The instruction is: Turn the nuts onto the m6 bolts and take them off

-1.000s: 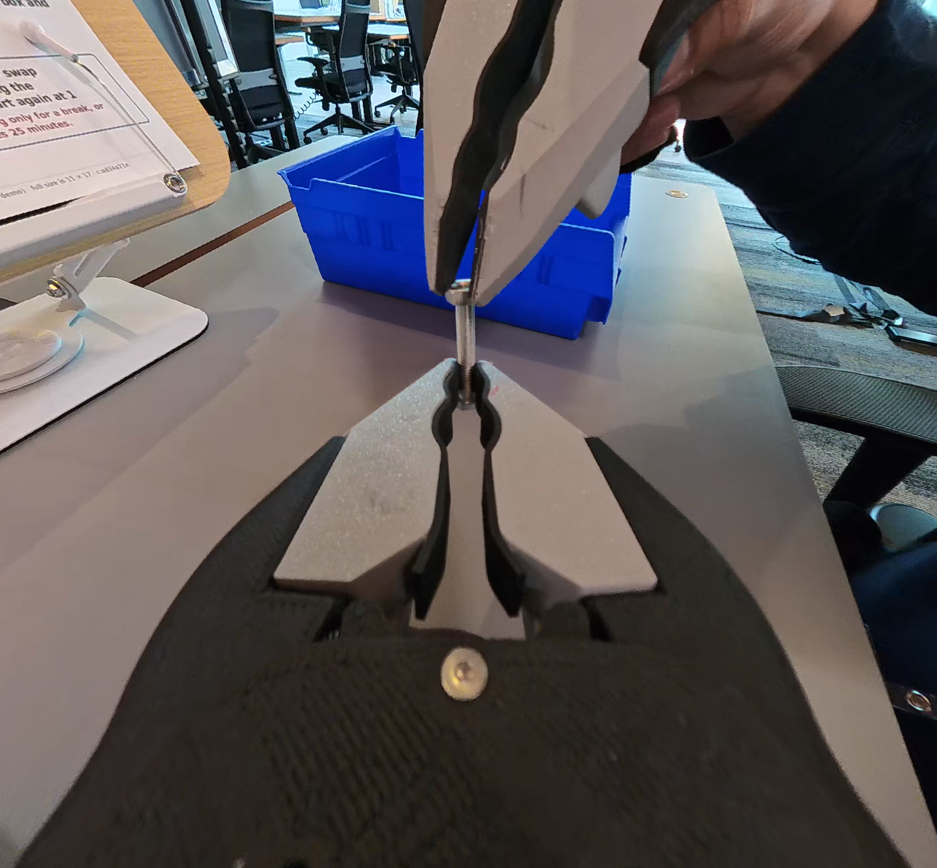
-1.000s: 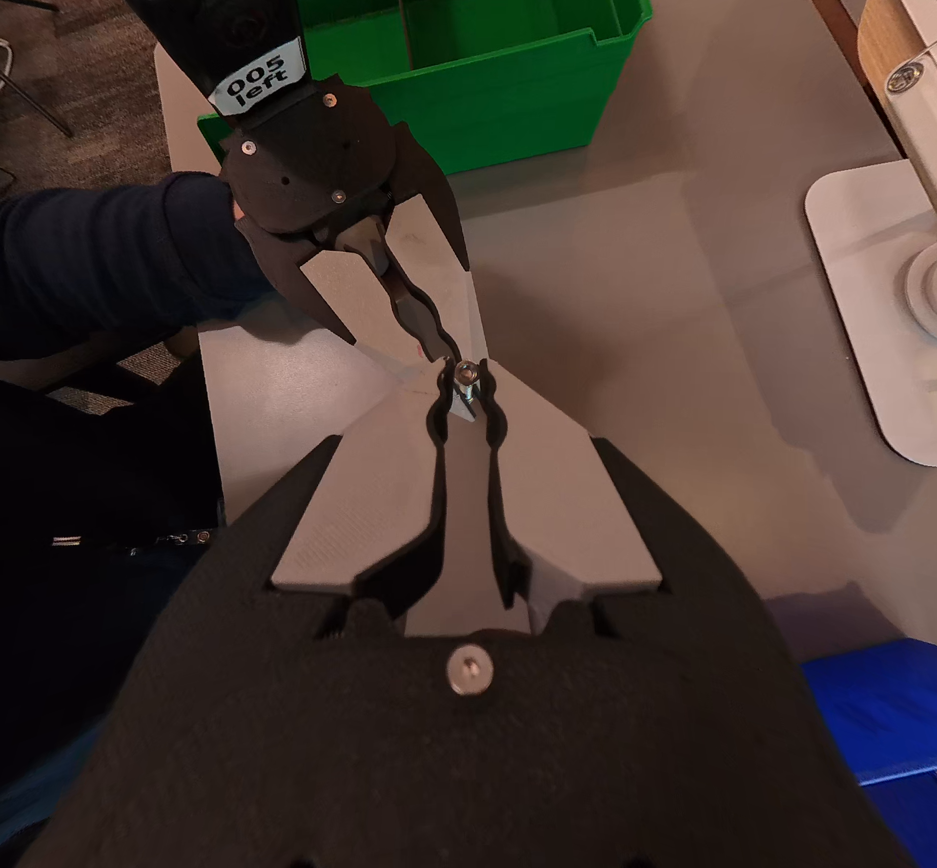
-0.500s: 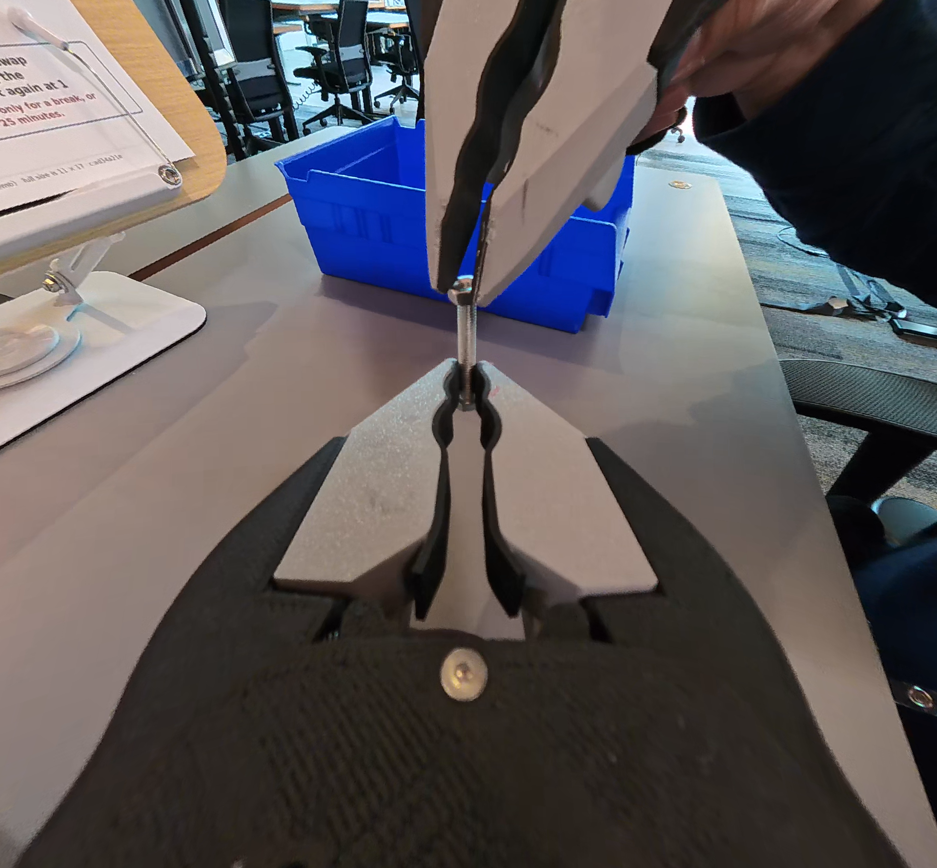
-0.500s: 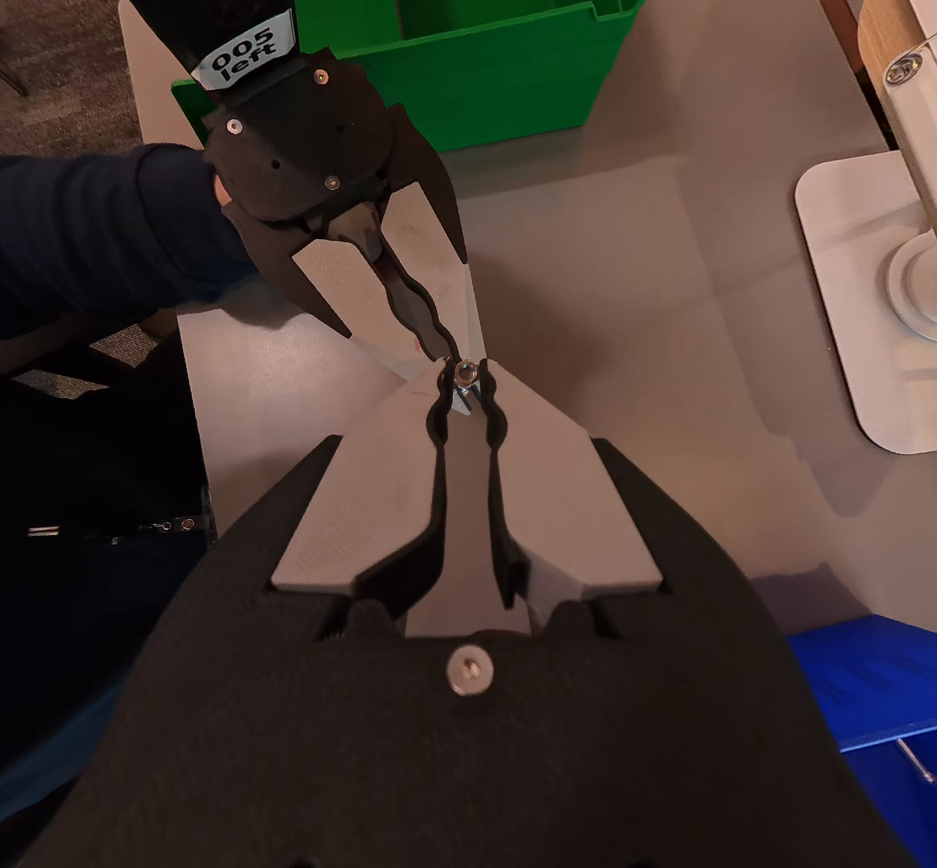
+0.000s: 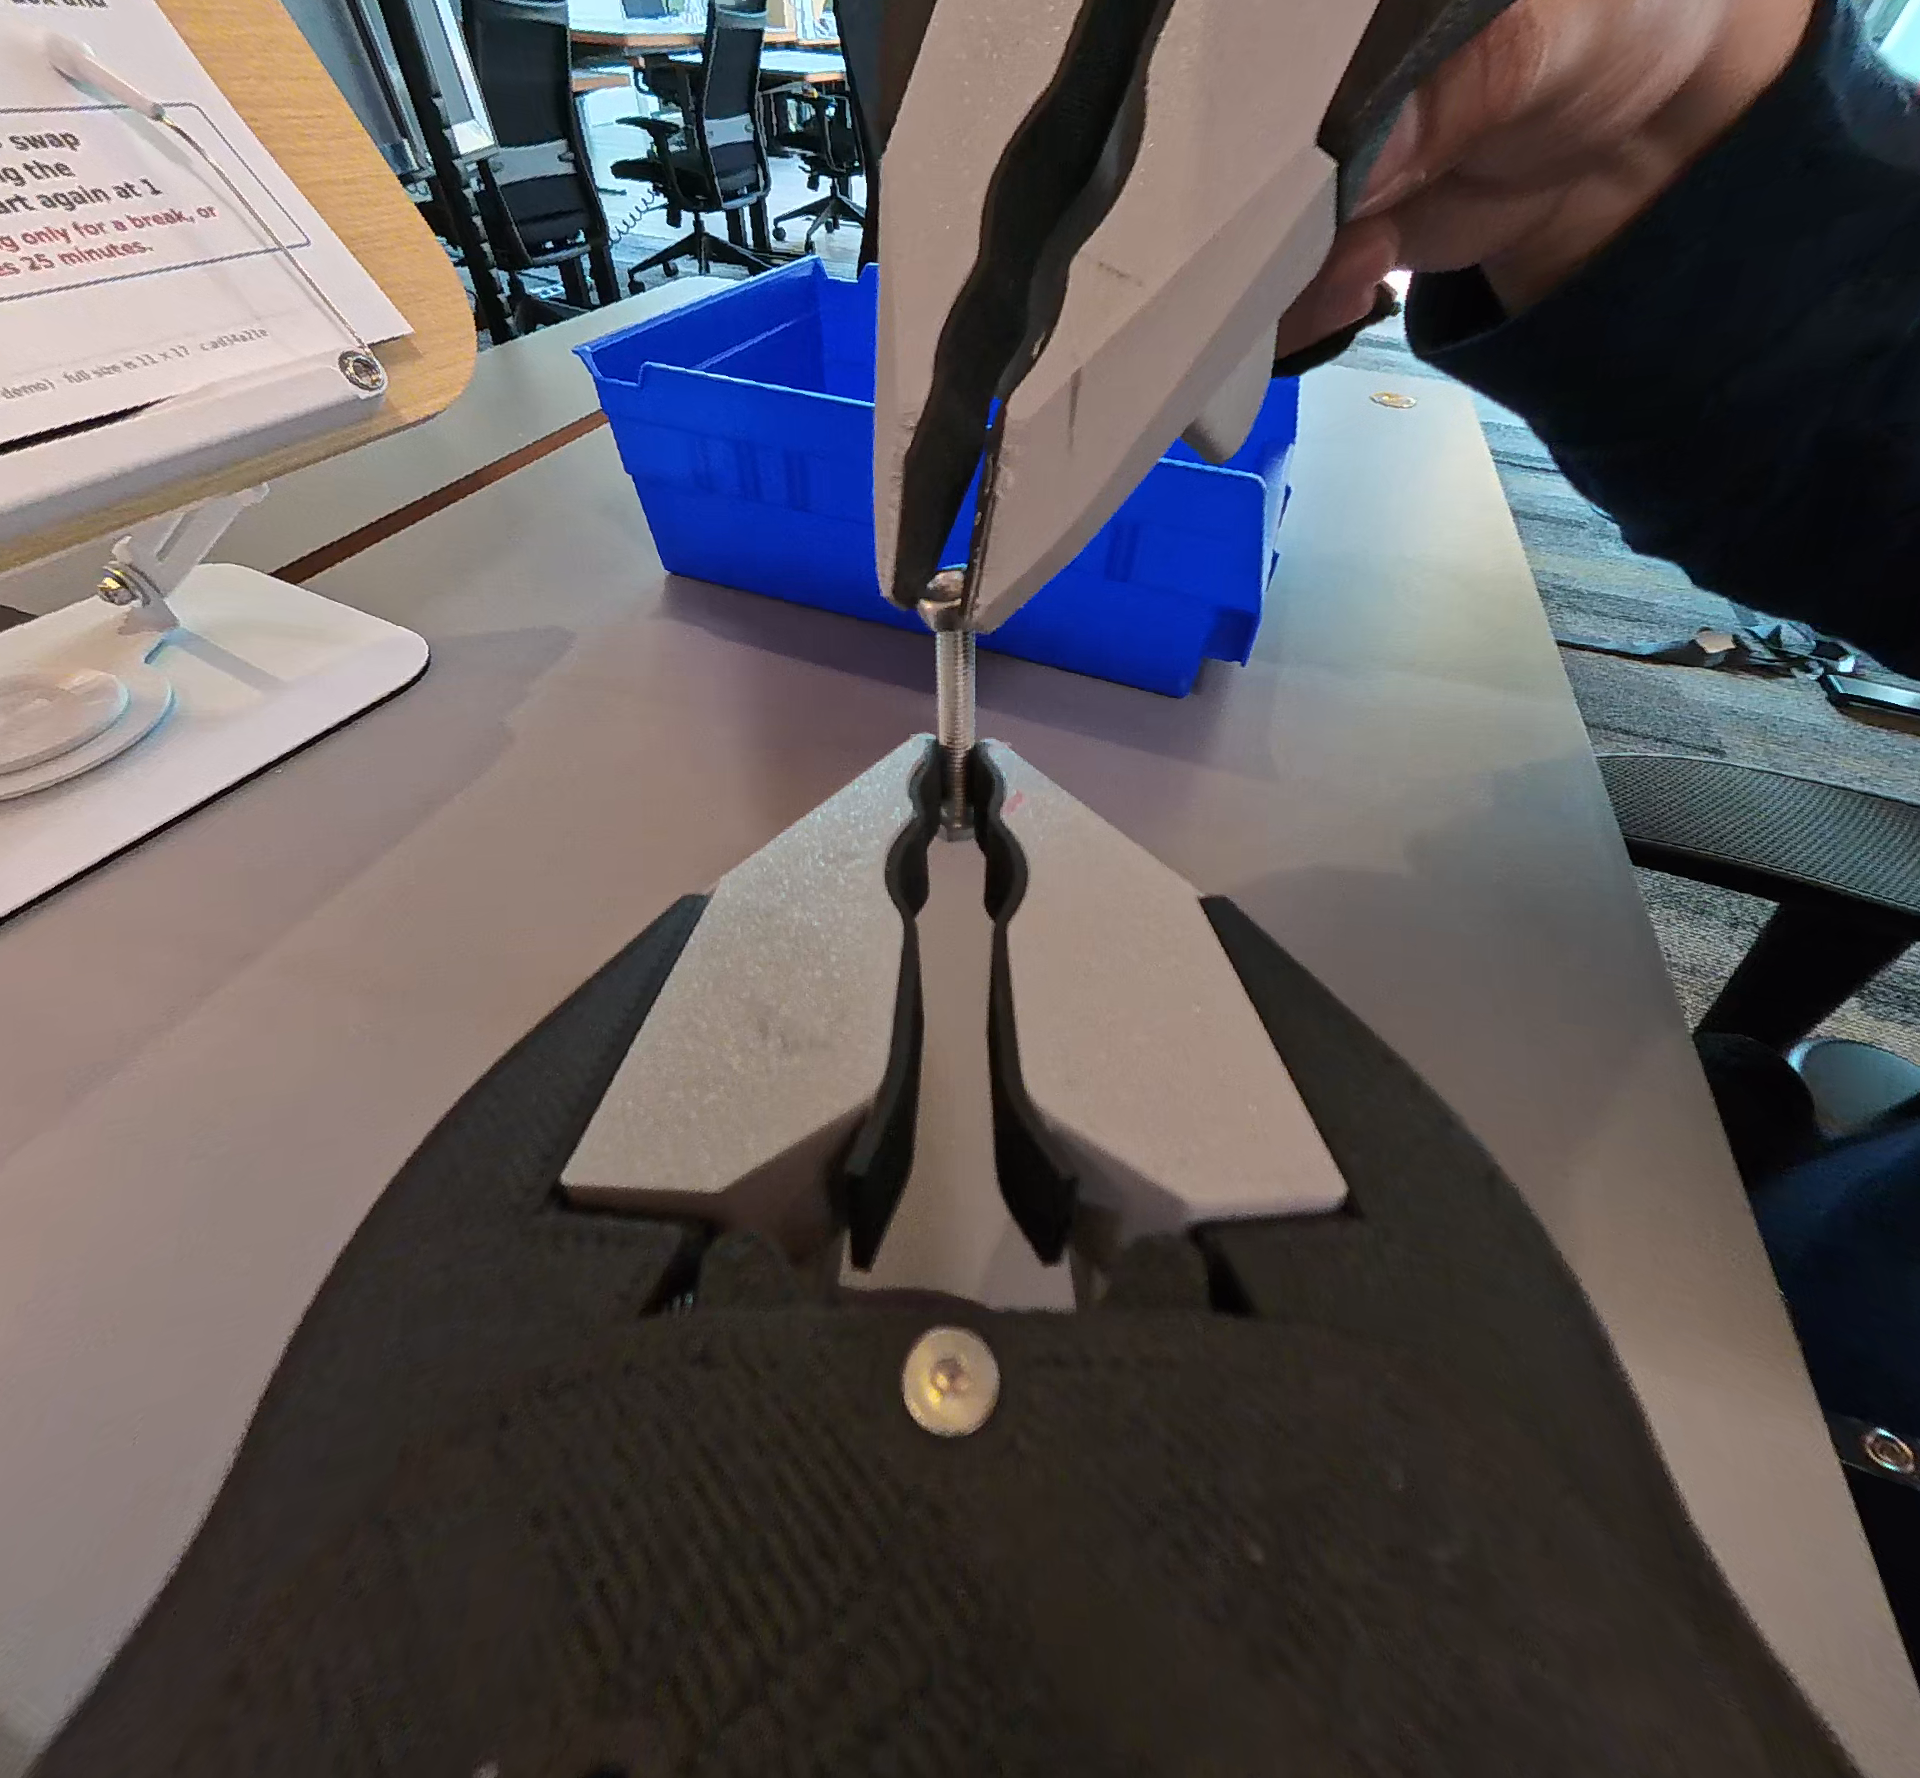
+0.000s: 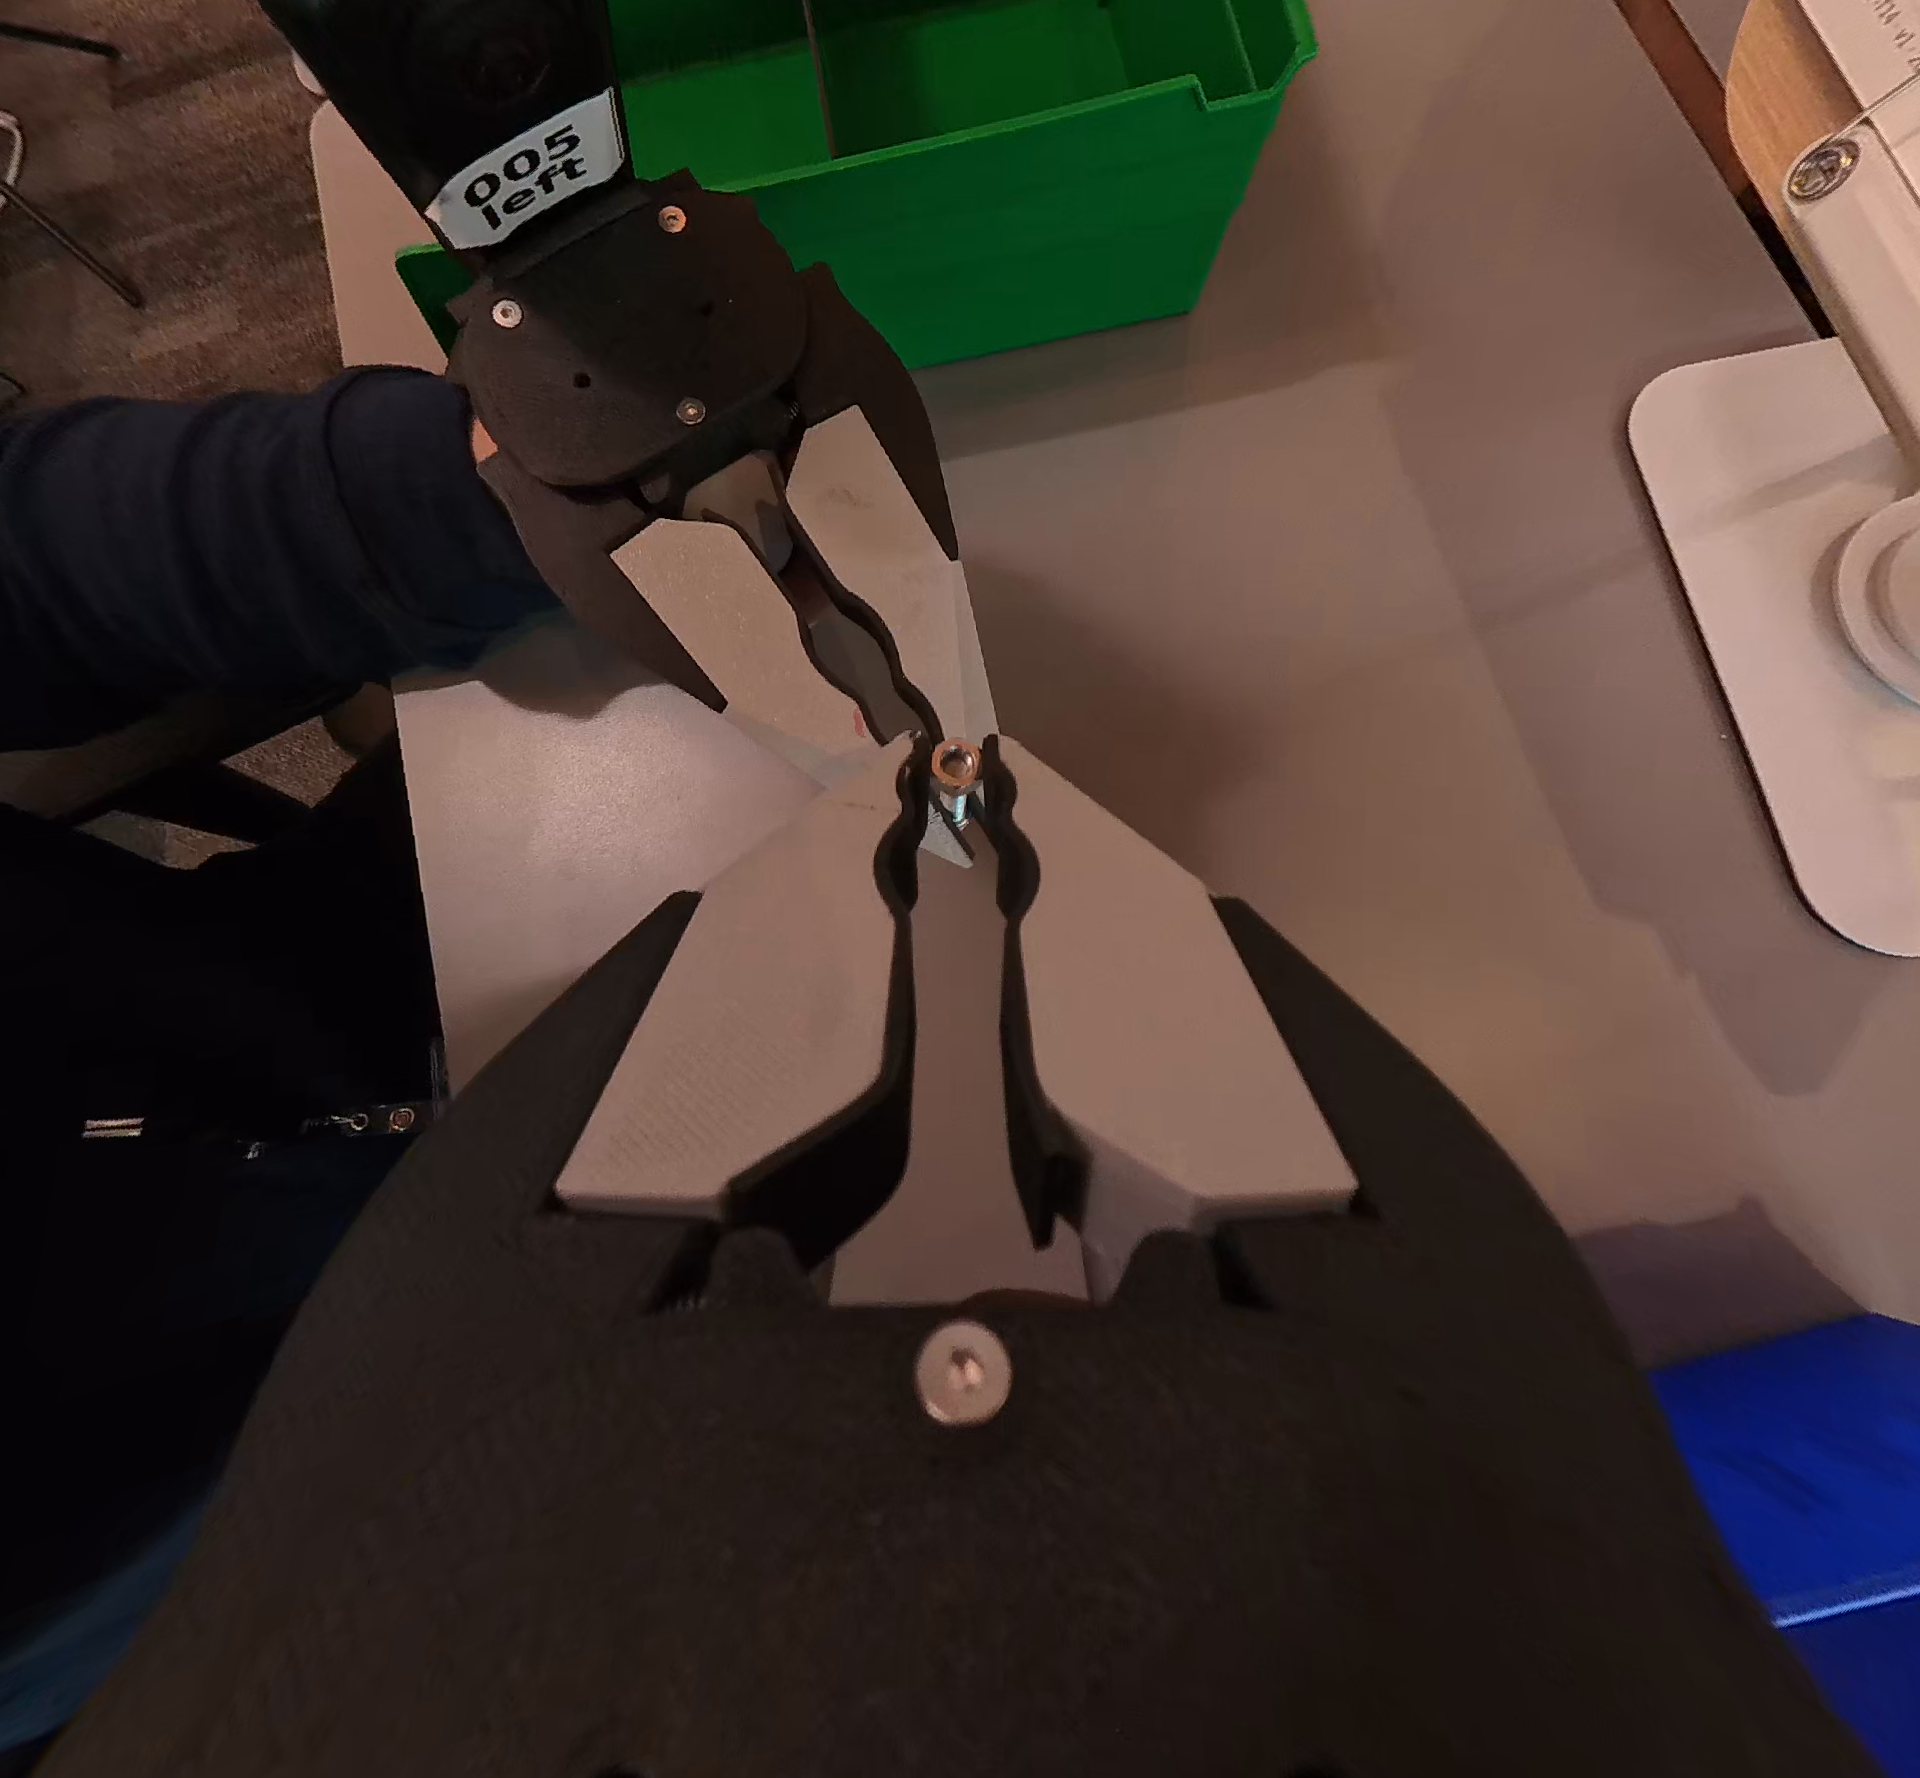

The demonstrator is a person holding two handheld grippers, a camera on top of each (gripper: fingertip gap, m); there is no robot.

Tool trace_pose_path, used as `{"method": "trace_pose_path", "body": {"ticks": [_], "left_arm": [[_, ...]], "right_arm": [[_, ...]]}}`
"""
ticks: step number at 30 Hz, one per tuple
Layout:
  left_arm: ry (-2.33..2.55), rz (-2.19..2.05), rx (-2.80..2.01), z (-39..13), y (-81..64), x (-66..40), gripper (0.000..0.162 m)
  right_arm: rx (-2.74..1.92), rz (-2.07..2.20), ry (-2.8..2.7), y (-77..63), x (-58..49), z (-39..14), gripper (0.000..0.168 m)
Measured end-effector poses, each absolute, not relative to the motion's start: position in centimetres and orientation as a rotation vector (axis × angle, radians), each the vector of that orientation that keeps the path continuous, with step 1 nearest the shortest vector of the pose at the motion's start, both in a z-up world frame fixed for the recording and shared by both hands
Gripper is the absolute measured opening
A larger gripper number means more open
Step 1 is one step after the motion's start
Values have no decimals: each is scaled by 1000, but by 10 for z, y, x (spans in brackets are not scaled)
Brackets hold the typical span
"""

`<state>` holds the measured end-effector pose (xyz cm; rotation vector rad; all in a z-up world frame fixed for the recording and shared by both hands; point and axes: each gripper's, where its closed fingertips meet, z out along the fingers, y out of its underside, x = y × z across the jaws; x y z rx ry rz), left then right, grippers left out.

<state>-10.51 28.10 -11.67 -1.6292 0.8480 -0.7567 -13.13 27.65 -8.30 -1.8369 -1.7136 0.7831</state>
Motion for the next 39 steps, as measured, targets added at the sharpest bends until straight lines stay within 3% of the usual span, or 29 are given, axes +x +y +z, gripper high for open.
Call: {"method": "trace_pose_path", "body": {"ticks": [39], "left_arm": [[821,-852,-1603,-110,277,-103,2]], "right_arm": [[-1663,951,-1566,274,-133,-74,6]]}}
